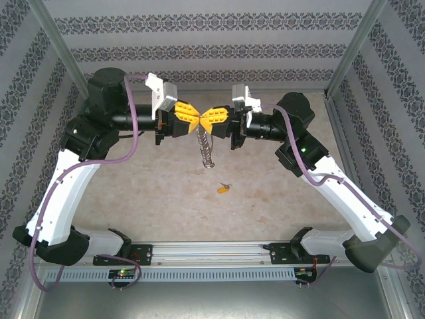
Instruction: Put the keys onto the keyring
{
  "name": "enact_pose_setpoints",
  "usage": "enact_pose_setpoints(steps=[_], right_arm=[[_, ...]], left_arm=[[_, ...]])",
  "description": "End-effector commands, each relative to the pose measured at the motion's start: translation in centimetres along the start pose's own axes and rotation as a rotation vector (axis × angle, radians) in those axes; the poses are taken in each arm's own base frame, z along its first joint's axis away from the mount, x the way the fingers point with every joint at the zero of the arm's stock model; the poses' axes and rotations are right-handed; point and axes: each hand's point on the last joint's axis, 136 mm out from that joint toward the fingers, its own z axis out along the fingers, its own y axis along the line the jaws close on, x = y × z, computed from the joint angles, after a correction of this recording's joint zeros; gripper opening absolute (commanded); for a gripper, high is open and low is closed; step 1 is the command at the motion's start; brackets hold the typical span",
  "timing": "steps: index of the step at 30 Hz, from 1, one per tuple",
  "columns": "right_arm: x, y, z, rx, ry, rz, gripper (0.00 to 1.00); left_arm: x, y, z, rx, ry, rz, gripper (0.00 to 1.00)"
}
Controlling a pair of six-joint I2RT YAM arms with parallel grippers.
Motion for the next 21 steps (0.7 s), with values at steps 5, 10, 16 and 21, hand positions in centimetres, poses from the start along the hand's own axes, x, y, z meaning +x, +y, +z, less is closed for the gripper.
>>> enact_pose_setpoints(steps=[5,10,16,21], right_arm=[[-2.0,-0.8,-0.3,0.066,-0.082,-0.055,0.00],[-2.0,-0.7,-0.4,0.070,-0.086,-0.051,0.00],[-1.6,-1.2,-0.7,0.130,-0.074,-0.048,0.15],[-0.4,-2.0,-1.3,0.227,-0.032,-0.037,0.54]], left_arm=[[-0.4,-2.9,0.1,0.149,-0.034,-0.041,0.04],[-0.6,-3.1,0.0,0.153,-0.047,-0.040,0.00],[-0.4,-2.6,-0.3,0.094,-0.039,-0.010,0.00],[0.8,-1.1,-0.8,-0.043,0.001,0.043,0.00]])
